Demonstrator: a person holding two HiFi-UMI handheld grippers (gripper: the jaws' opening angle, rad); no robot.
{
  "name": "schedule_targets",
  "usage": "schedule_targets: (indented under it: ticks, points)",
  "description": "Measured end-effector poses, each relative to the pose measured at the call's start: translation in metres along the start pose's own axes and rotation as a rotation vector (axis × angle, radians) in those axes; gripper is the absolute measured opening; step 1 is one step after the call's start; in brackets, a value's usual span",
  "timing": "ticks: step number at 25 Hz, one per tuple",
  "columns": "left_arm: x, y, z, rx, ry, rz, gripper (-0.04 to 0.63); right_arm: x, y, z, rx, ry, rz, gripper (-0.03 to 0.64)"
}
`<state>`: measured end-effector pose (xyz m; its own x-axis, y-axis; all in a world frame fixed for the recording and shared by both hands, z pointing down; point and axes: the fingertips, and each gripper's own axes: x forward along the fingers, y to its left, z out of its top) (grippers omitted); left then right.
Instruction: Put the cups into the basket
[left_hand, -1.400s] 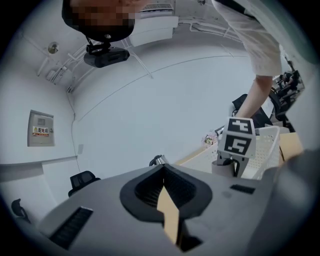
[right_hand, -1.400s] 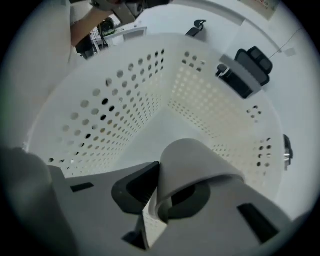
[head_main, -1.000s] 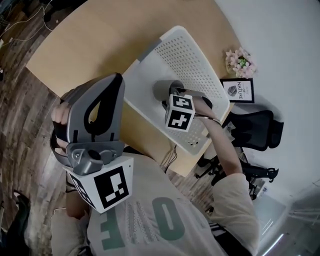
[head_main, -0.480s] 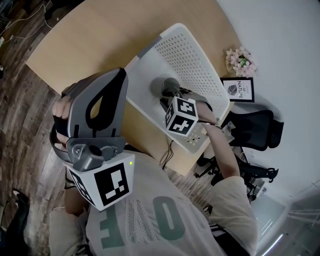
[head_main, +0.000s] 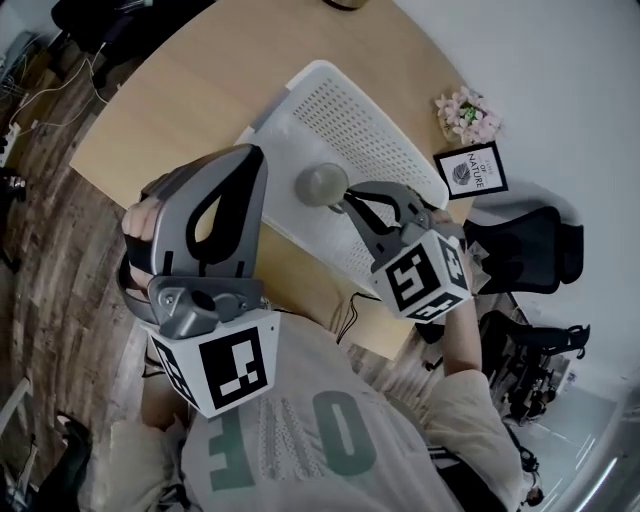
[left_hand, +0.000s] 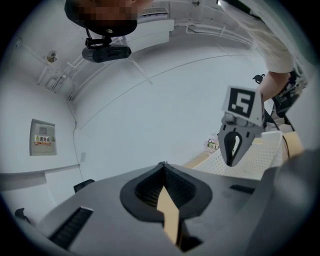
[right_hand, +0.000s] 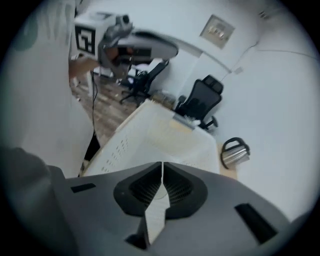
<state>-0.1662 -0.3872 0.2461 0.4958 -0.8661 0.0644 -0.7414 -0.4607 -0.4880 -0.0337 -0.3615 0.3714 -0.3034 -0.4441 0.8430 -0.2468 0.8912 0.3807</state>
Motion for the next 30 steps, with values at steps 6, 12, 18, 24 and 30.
schedule_targets:
  ticks: [6, 12, 18, 24, 30]
  points:
    - [0.014, -0.007, 0.053, 0.097, -0.118, -0.051, 0.009, -0.096, -0.057, 0.061, 0.456, -0.607, -0.498, -0.002]
    - [0.009, -0.041, 0.094, 0.151, -0.18, -0.097, 0.009, -0.14, -0.038, 0.053, 0.724, -0.883, -0.733, -0.002]
    - [0.002, -0.055, 0.103, 0.184, -0.156, -0.117, 0.009, -0.139, -0.029, 0.027, 0.802, -0.899, -0.766, -0.002]
    - [-0.002, -0.052, 0.107, 0.184, -0.161, -0.1, 0.009, -0.139, -0.026, 0.02, 0.802, -0.896, -0.787, -0.002]
    - [-0.004, -0.056, 0.105, 0.187, -0.154, -0.107, 0.009, -0.136, -0.02, 0.025, 0.781, -0.88, -0.775, -0.002]
